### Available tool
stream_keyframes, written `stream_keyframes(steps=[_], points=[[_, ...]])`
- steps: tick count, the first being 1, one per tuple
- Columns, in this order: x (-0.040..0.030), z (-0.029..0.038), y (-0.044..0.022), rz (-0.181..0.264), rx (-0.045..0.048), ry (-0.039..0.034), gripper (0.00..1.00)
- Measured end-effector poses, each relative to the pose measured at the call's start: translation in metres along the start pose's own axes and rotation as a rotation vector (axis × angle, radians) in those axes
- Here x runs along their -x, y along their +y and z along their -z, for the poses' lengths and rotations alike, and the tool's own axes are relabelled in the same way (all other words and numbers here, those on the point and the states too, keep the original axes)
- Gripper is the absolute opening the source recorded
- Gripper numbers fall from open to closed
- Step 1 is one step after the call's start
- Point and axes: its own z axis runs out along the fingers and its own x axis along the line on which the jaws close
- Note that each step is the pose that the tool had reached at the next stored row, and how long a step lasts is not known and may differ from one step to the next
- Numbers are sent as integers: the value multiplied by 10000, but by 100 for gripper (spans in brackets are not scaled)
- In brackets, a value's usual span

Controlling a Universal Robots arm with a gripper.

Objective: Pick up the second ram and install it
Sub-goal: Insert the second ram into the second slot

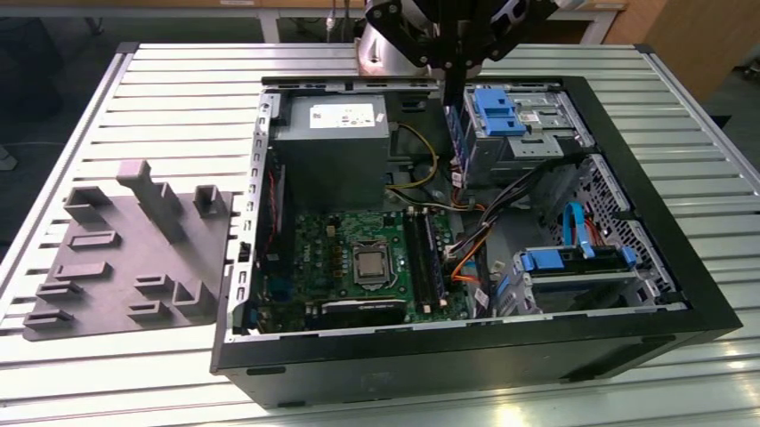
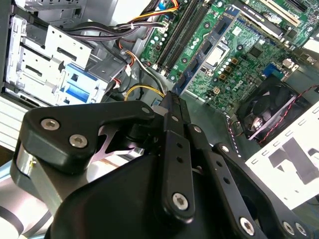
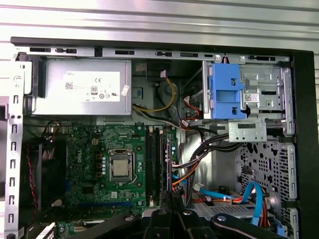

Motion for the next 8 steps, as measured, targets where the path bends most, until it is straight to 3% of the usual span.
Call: stream_keyframes(steps=[8], points=[[-2,-15,-1,0,0,0,12]])
